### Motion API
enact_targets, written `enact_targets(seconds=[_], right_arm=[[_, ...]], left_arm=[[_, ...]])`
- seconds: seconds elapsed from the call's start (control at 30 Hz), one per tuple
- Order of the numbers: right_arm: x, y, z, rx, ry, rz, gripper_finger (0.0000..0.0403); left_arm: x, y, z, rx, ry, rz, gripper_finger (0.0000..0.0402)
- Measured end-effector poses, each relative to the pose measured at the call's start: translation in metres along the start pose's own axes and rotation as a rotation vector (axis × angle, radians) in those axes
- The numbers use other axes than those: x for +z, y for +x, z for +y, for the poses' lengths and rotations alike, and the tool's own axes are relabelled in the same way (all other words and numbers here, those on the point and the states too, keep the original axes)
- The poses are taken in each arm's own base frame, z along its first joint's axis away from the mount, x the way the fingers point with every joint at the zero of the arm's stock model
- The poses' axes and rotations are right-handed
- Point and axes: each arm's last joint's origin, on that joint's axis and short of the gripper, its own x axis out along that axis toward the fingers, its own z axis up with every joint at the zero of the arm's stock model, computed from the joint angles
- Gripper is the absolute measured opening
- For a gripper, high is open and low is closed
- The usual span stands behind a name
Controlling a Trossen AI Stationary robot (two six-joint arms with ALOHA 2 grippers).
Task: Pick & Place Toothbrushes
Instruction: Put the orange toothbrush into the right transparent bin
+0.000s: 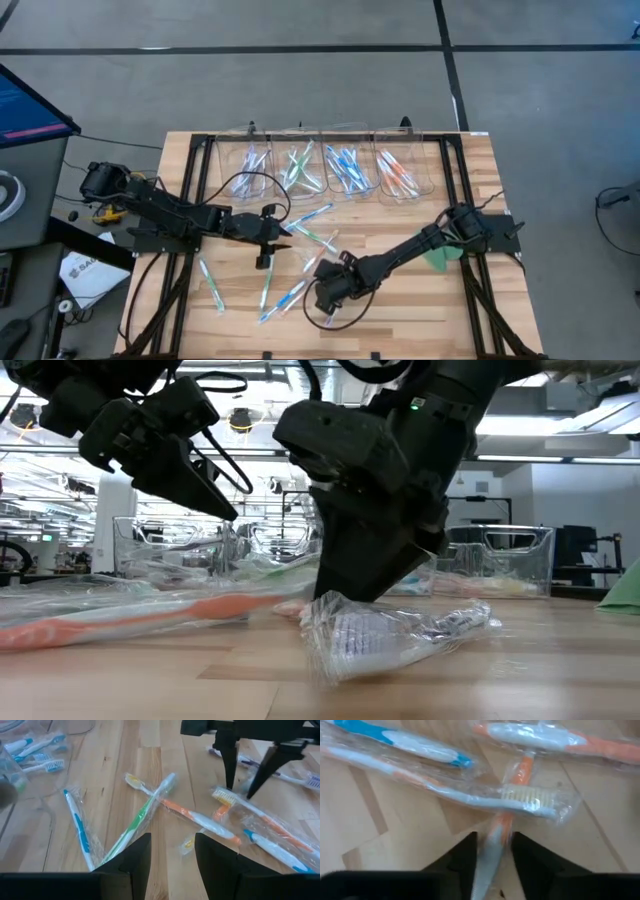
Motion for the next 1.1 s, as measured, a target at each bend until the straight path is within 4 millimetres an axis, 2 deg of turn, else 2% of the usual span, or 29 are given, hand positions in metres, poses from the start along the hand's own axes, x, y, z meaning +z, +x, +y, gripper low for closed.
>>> enact_targets(seconds=[0.17,0.3,0.5,0.7,0.83,0.97,1.1], right_arm=[[0.003,-0.004,-0.006,0.003,-0.022,0.060,0.0020],[0.009,-0.016,-0.013,0.021,-0.049,0.116,0.0023],[0.013,-0.045,-0.022,0.038,-0.118,0.159,0.0011],[0.016,-0.097,-0.030,0.025,-0.129,0.154,0.0009],[0.016,-0.140,-0.042,0.009,-0.106,0.145,0.0009],[0.013,-0.180,-0.068,-0.095,-0.059,0.156,0.0009],[0.012,-0.218,-0.103,-0.230,0.018,0.134,0.0009]], left_arm=[[-0.001,0.000,-0.001,-0.005,-0.040,0.005,0.0144],[-0.002,-0.001,-0.008,-0.036,-0.060,0.014,0.0144],[-0.002,-0.003,-0.014,-0.059,-0.042,0.014,0.0144],[-0.003,-0.003,-0.018,-0.070,0.038,0.011,0.0144],[-0.003,-0.004,-0.020,-0.079,0.087,0.009,0.0144],[-0.003,-0.004,-0.019,-0.078,0.127,0.006,0.0144],[-0.002,-0.004,-0.019,-0.079,0.169,-0.003,0.0144]])
